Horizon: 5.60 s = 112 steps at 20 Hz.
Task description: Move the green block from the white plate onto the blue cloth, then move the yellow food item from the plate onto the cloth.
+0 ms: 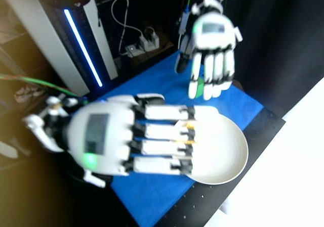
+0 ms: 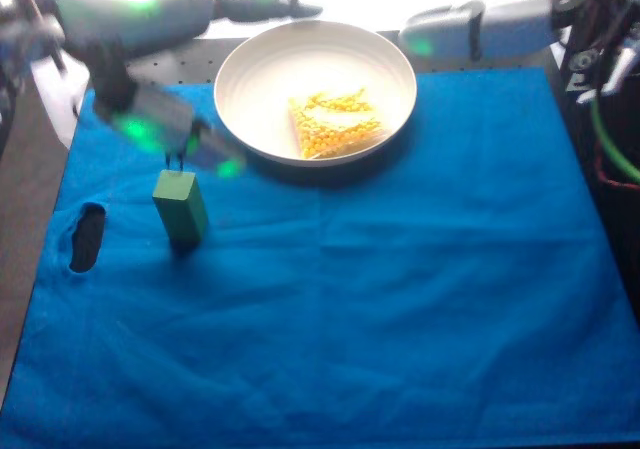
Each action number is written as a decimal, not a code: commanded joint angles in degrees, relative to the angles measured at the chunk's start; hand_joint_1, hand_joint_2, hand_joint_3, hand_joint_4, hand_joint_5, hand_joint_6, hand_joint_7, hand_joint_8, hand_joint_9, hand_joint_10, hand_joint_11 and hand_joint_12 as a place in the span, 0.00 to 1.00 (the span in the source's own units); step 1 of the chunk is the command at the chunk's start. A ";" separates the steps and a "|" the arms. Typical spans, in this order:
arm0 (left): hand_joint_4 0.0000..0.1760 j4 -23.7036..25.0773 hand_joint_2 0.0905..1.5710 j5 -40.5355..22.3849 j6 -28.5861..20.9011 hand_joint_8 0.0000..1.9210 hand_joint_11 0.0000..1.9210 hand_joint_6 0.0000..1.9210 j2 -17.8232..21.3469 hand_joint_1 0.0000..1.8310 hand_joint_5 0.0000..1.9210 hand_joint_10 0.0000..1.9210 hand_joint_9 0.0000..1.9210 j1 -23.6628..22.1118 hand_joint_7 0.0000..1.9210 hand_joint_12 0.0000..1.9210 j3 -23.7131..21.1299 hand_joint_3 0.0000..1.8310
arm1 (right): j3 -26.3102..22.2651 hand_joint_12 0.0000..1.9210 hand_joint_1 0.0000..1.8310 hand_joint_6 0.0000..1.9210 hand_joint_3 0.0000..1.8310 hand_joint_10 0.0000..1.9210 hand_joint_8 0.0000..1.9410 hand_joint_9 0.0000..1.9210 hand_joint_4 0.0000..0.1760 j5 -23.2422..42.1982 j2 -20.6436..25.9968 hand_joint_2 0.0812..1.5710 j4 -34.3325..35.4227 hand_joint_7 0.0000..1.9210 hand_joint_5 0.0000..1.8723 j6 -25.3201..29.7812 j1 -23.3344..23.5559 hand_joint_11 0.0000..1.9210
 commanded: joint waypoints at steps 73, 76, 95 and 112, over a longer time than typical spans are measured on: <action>0.80 -15.63 0.50 8.46 0.22 0.00 0.16 0.00 -10.49 0.44 0.18 0.00 0.27 -5.90 0.25 0.37 18.65 0.00 | 16.12 0.73 0.69 0.40 0.00 0.23 0.53 0.64 0.00 -10.22 -17.02 0.68 -19.30 0.56 0.53 0.27 4.56 0.49; 0.69 -15.82 0.49 8.45 0.19 0.00 0.16 0.00 -10.50 0.45 0.17 0.00 0.27 -5.57 0.23 0.37 18.62 0.00 | 13.46 0.76 0.69 0.46 0.00 0.33 0.57 0.61 0.00 -6.99 -15.06 0.71 -19.27 0.54 0.47 0.27 5.78 0.48; 0.44 -17.65 0.50 8.01 0.13 0.00 0.22 0.00 -9.20 0.44 0.10 0.00 0.27 -3.40 0.19 0.22 17.91 0.00 | -12.06 0.72 0.70 0.41 0.00 0.47 0.54 0.60 0.00 10.33 6.28 0.69 -22.21 0.56 0.50 0.27 1.61 0.50; 0.51 -19.12 0.53 7.25 0.13 0.01 0.24 0.01 -8.13 0.42 0.14 0.00 0.27 -2.21 0.22 0.15 17.23 0.00 | -14.61 0.67 0.68 0.55 0.00 0.24 0.49 0.61 0.00 11.16 5.54 0.70 -20.59 0.56 0.45 0.27 -9.89 0.44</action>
